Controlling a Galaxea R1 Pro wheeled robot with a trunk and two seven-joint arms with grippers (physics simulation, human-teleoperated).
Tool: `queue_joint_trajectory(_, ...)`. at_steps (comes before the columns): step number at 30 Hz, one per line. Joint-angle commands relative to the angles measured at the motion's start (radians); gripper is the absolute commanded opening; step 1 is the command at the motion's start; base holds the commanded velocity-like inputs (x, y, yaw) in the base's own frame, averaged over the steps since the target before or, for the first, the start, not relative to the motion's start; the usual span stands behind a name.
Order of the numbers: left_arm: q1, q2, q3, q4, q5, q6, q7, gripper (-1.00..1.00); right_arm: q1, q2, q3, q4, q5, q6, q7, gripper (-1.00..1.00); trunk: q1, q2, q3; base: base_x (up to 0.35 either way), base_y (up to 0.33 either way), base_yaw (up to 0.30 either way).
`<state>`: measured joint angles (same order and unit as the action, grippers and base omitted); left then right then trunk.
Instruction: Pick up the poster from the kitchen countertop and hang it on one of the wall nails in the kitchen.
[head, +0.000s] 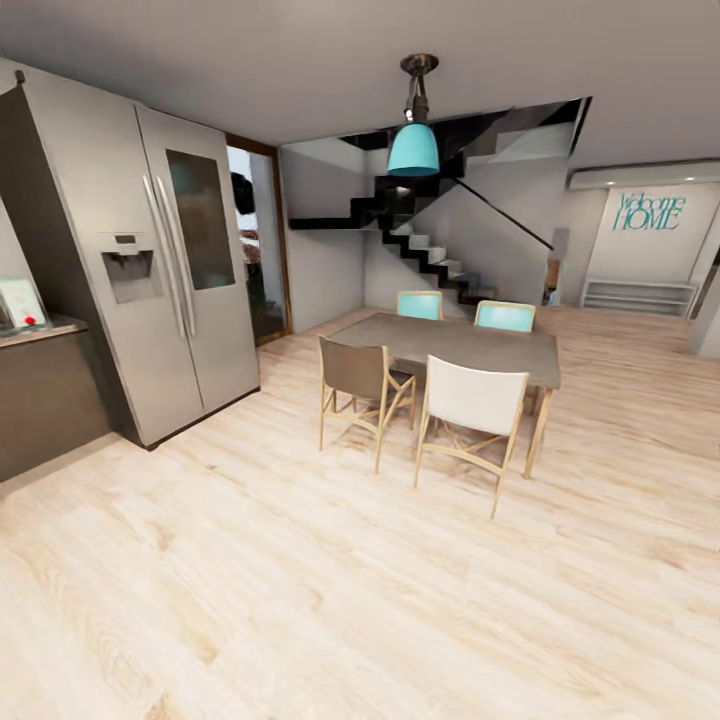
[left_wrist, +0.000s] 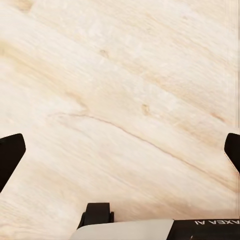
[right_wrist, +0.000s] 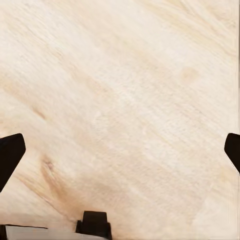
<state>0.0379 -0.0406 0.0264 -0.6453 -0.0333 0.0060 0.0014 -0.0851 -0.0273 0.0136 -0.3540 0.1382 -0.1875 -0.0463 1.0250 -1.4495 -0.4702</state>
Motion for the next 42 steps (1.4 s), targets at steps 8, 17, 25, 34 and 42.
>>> queue_joint_trajectory(8,0.0,-0.001,0.004,-0.002,-0.003,0.0,0.001,1.0,-0.001,0.005,0.002,0.015,0.025,-0.007,-0.011,1.0,0.0,0.0,-0.003,0.0,-0.137,0.151)
queue_joint_trajectory(17,0.0,-0.001,0.004,-0.002,-0.003,0.0,0.001,1.0,-0.001,0.006,0.002,0.015,0.026,-0.007,-0.013,1.0,0.0,0.0,-0.007,0.0,-0.006,0.271)
queue_joint_trajectory(25,0.0,-0.001,0.004,-0.002,-0.002,0.0,0.0,1.0,-0.001,0.006,0.002,0.015,0.026,-0.007,-0.014,1.0,0.0,0.0,-0.01,0.0,0.0,0.278)
queue_joint_trajectory(34,0.0,-0.001,0.004,-0.002,-0.002,0.0,0.001,1.0,-0.001,0.006,0.002,0.015,0.032,-0.007,-0.014,1.0,0.0,0.0,-0.014,0.0,0.0,0.278)
queue_joint_trajectory(42,0.0,-0.001,0.004,-0.002,-0.003,0.0,0.001,1.0,-0.001,0.006,0.002,0.015,0.032,-0.007,-0.014,1.0,0.0,0.0,-0.017,0.0,0.0,0.278)
